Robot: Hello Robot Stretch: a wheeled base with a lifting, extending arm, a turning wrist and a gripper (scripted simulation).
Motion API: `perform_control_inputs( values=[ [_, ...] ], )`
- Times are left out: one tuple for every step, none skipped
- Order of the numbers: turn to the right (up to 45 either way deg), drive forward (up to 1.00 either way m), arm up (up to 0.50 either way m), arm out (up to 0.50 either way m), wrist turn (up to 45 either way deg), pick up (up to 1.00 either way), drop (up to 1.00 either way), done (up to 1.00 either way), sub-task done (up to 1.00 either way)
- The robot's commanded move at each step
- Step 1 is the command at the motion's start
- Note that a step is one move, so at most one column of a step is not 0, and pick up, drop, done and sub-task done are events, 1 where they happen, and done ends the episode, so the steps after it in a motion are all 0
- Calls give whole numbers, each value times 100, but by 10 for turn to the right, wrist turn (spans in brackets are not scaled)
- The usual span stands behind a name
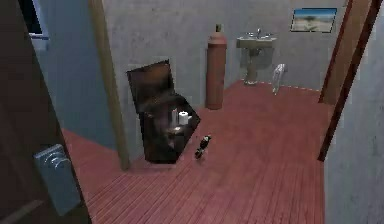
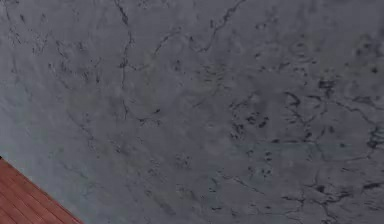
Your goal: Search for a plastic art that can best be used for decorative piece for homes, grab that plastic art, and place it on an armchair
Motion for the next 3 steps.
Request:
perform_control_inputs(
  values=[
    [-450,0,0,0,0,0,0,0,0],
    [-180,0,0,0,0,0,0,0,0],
    [0,5,0,0,0,0,0,0,0]
  ],
)
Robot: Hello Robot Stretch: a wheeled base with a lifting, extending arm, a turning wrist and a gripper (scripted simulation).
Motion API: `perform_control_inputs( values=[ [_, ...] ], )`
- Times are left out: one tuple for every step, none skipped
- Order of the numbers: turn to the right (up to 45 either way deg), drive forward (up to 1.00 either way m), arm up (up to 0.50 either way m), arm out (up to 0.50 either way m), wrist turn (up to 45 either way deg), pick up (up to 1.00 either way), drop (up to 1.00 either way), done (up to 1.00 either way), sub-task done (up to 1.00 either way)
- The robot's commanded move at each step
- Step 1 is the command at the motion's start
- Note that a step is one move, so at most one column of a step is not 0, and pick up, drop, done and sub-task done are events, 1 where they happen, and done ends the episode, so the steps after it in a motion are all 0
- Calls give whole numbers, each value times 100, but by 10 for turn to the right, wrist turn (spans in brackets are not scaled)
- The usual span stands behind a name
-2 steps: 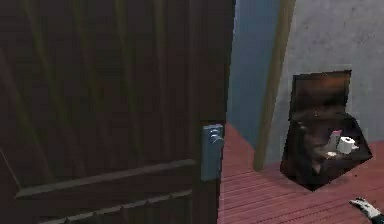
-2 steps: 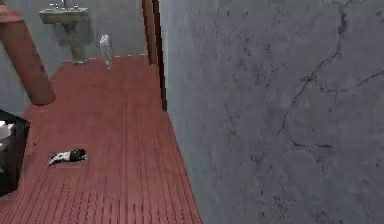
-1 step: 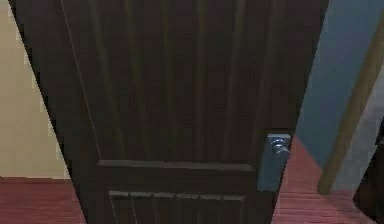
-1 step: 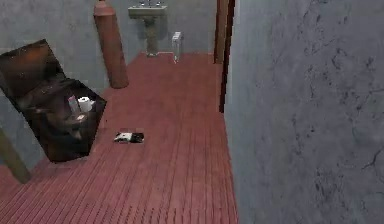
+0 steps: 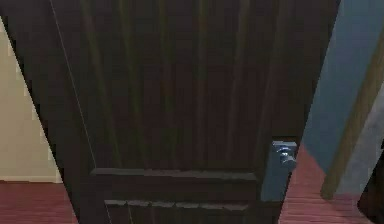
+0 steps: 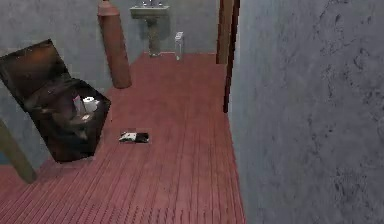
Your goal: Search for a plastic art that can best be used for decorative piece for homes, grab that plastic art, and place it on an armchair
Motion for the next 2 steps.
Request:
perform_control_inputs(
  values=[
    [450,0,0,0,0,0,0,0,0],
    [180,0,0,0,0,0,0,0,0]
  ],
)
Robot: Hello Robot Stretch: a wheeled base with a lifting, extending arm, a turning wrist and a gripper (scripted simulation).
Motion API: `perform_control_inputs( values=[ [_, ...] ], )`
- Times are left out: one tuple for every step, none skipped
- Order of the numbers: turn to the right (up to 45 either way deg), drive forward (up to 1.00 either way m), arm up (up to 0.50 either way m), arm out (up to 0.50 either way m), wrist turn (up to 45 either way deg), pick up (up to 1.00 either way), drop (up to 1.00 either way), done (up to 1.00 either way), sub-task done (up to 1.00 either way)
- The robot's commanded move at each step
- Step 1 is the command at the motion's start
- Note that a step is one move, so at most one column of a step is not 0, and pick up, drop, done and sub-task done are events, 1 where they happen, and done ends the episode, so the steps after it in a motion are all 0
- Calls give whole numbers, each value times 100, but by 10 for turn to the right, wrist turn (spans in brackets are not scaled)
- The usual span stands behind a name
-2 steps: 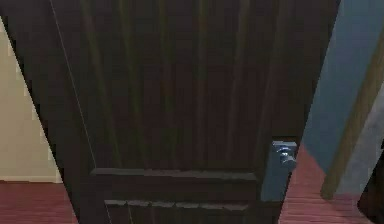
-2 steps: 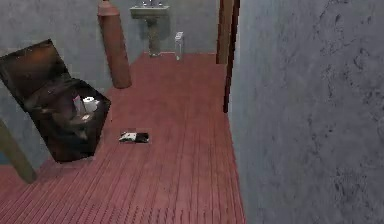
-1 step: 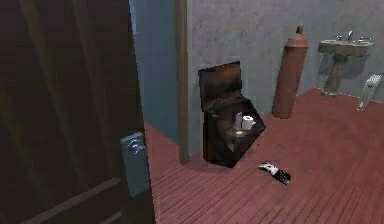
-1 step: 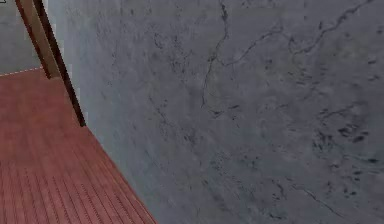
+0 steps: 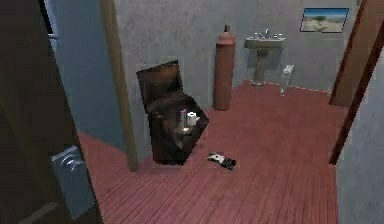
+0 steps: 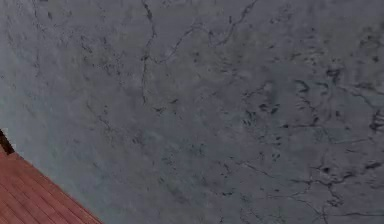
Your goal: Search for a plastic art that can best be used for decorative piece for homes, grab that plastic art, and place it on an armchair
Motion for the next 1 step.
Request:
perform_control_inputs(
  values=[
    [0,50,0,0,0,0,0,0,0]
  ],
)
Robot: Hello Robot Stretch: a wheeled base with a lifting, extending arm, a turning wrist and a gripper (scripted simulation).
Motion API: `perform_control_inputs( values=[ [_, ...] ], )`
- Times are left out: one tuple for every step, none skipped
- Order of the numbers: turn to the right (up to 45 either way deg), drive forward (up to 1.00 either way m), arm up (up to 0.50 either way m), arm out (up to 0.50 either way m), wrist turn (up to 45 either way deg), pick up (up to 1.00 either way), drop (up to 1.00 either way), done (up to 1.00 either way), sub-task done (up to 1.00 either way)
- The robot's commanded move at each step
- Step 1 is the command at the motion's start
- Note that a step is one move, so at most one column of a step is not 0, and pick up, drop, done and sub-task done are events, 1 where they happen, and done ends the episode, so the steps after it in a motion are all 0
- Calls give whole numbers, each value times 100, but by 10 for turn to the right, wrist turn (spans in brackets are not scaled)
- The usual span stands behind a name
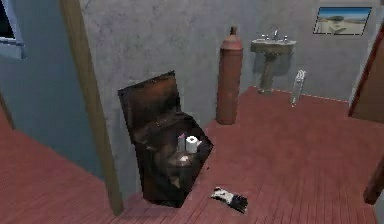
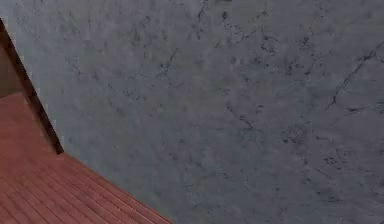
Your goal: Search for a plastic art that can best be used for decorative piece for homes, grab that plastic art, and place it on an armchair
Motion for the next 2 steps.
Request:
perform_control_inputs(
  values=[
    [-180,0,0,0,0,0,0,0,0],
    [0,35,0,0,0,0,0,0,0]
  ],
)
